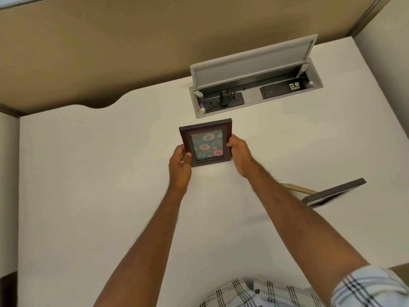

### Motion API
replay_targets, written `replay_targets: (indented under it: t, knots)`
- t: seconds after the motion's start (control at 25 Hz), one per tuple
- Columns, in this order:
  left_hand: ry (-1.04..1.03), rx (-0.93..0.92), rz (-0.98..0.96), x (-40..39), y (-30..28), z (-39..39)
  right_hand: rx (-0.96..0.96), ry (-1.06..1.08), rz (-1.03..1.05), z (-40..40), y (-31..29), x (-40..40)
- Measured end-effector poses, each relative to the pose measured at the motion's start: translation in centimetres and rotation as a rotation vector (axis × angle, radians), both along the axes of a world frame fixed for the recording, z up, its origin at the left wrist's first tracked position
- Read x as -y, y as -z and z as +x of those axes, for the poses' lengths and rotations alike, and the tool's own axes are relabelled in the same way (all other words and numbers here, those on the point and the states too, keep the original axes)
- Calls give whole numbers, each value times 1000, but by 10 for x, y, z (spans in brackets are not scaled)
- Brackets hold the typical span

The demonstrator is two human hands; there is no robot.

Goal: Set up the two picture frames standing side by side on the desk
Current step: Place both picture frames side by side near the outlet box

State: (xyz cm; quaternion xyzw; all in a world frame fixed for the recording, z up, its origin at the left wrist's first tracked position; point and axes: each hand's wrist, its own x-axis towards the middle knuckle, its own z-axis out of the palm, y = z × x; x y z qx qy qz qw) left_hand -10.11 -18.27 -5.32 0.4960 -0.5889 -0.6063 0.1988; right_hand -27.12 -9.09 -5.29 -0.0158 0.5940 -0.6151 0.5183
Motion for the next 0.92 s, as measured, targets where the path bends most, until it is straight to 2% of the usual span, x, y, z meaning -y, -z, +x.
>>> replay_targets:
  t: [0.44,0.6,0.76,0.92]
  knots:
    - [4,46,-78,0,8,2,-28,-3,2,-2,8,8]
    - [39,125,-130,-2,11,4,-118,29,73,12,-3,0]
    - [97,211,-195,-4,15,7,-357,132,223,53,-11,-49]
    - [140,247,-276,-5,15,7,-394,20,194,100,-18,-131]
